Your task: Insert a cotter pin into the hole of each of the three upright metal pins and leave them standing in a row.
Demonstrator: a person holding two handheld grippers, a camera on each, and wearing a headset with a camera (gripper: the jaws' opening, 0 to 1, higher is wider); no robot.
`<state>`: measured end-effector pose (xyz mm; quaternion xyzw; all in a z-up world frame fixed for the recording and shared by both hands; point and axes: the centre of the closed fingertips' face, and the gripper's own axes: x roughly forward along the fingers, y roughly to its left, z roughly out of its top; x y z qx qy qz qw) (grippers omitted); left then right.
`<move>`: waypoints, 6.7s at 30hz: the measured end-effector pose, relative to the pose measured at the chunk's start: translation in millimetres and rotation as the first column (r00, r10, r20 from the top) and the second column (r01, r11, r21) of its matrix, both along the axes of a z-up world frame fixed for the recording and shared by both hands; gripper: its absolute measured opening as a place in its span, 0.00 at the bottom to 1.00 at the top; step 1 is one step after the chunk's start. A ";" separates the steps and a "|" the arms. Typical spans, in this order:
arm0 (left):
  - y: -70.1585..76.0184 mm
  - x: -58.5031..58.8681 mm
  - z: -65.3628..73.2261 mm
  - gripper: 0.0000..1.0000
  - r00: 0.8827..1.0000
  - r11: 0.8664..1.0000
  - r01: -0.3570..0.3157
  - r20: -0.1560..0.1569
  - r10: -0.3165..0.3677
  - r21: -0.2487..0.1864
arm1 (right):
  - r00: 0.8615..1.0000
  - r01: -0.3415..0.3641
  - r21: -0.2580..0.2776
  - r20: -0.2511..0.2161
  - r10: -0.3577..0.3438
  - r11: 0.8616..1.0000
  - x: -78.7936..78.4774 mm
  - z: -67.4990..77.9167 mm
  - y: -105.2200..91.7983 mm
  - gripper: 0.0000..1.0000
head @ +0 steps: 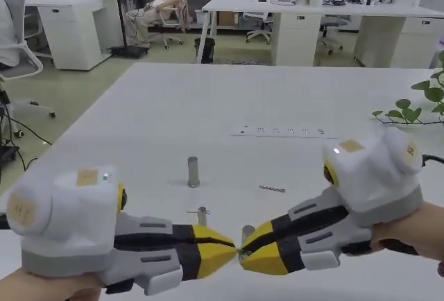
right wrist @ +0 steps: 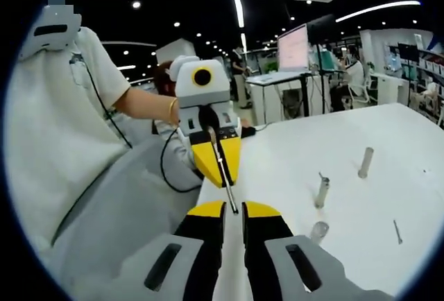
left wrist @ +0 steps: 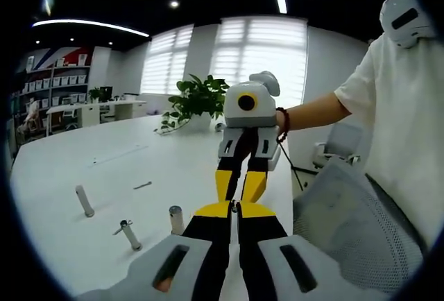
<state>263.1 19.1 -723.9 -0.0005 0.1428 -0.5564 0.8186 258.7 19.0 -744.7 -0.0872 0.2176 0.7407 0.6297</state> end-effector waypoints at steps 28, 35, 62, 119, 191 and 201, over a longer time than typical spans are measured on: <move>1.2 -3.5 -8.1 0.04 1.000 1.000 0.008 0.010 -0.008 0.017 | 0.996 -0.062 -0.052 0.063 0.065 0.997 -9.0 -4.2 4.4 0.03; 2.7 4.5 -6.7 0.06 0.999 0.999 -0.047 0.012 0.047 0.005 | 0.993 -0.050 -0.084 0.106 0.059 0.995 -3.2 -7.5 1.1 0.03; 10.0 48.0 -35.8 0.36 0.952 0.946 -0.306 0.038 0.304 0.105 | 0.973 0.131 -0.179 0.213 -0.092 0.975 38.7 -18.9 -42.3 0.03; -15.3 93.1 -111.5 0.12 0.927 0.912 -0.359 -0.036 0.373 0.200 | 0.954 0.187 -0.357 0.287 -0.084 0.915 89.3 -81.7 -55.4 0.03; -19.1 96.0 -112.9 0.12 0.930 0.920 -0.350 -0.053 0.364 0.178 | 0.932 0.170 -0.387 0.361 -0.022 0.906 96.1 -69.3 -36.9 0.09; -19.4 96.1 -113.3 0.12 0.920 0.914 -0.370 -0.069 0.386 0.168 | 0.927 0.154 -0.380 0.374 0.000 0.912 93.6 -69.1 -29.6 0.05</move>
